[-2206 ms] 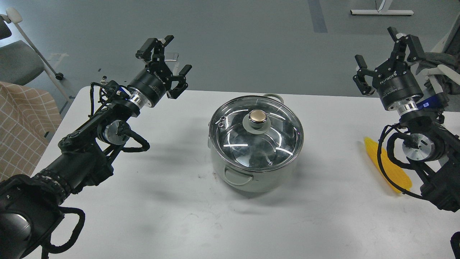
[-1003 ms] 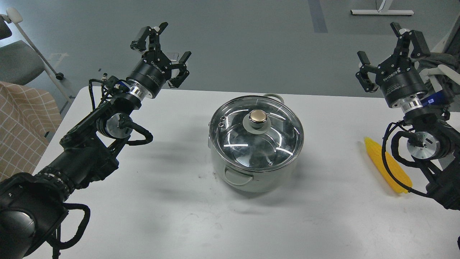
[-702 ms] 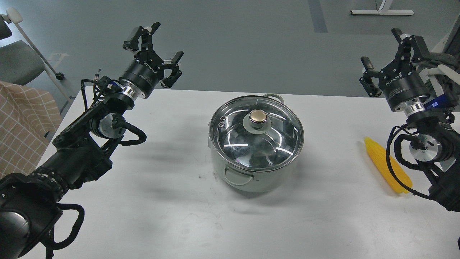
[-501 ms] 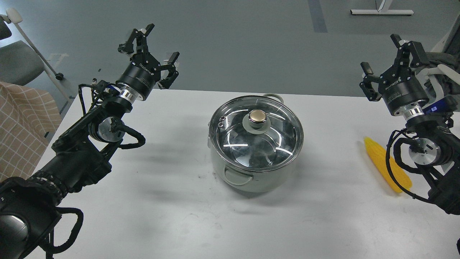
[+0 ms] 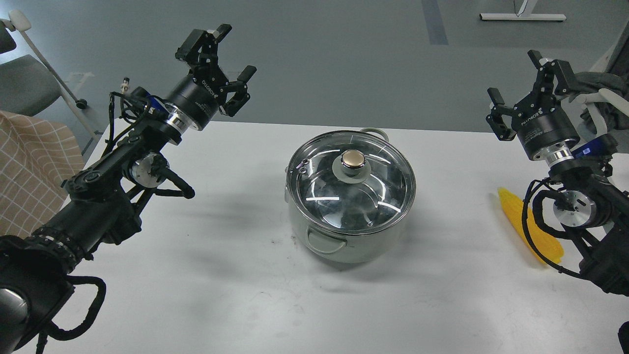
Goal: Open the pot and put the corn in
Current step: 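Reach the left gripper over the pot and grasp the lid knob, then lift the glass lid off the pot with the left gripper, then lower the glass lid onto the table beside the pot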
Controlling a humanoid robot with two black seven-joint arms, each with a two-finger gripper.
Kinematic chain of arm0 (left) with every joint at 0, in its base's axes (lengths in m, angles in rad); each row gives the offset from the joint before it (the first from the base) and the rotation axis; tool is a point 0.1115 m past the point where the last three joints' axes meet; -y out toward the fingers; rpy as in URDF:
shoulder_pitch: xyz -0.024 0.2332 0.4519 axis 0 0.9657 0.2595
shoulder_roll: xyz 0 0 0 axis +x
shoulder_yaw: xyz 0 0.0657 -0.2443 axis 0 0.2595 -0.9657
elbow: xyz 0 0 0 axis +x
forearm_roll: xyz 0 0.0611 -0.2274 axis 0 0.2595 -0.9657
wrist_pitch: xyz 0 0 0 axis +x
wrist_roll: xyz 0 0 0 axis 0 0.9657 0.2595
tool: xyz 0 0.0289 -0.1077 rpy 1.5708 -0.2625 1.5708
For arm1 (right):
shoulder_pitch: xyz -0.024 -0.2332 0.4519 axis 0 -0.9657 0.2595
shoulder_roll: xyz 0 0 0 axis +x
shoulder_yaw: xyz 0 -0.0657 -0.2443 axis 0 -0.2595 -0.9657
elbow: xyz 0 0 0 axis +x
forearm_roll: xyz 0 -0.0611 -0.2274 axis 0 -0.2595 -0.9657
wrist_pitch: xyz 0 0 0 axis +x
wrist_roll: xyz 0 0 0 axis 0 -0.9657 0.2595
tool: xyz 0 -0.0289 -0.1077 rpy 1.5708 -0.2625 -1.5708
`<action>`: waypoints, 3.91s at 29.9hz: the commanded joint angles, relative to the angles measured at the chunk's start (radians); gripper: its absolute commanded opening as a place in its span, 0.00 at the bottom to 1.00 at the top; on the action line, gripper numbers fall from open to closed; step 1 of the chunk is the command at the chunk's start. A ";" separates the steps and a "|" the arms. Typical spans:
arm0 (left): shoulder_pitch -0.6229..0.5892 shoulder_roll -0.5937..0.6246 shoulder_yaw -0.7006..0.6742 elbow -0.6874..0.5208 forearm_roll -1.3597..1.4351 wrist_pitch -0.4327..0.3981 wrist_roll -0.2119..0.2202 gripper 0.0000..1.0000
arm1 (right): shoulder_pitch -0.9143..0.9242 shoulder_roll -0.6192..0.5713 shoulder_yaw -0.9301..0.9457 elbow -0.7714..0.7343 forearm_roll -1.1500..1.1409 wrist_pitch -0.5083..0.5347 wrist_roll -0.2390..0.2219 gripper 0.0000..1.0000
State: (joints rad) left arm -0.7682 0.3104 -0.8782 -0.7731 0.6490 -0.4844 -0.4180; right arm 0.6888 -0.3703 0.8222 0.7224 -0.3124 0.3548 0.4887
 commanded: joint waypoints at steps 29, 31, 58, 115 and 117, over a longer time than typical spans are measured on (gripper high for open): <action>-0.169 0.133 0.433 -0.535 1.533 0.306 -0.042 0.97 | -0.005 0.004 0.000 0.003 -0.004 -0.013 0.000 1.00; -0.168 0.130 0.438 -0.531 1.533 0.306 -0.041 0.97 | -0.005 0.002 0.000 0.003 -0.004 -0.013 0.000 1.00; -0.117 0.069 0.441 -0.434 1.533 0.308 -0.036 0.82 | -0.017 0.004 -0.011 0.005 -0.005 -0.013 0.000 1.00; 0.260 0.713 0.320 -0.457 1.411 0.682 -0.071 0.11 | -0.017 0.005 -0.012 0.005 -0.007 -0.013 0.000 1.00; 0.305 0.708 0.320 -0.430 1.411 0.710 -0.071 0.11 | -0.017 0.005 -0.012 0.005 -0.007 -0.013 0.000 1.00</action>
State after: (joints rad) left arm -0.5254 1.0260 -0.5549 -1.2393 2.0602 0.1882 -0.4888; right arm 0.6719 -0.3658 0.8100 0.7270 -0.3180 0.3421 0.4887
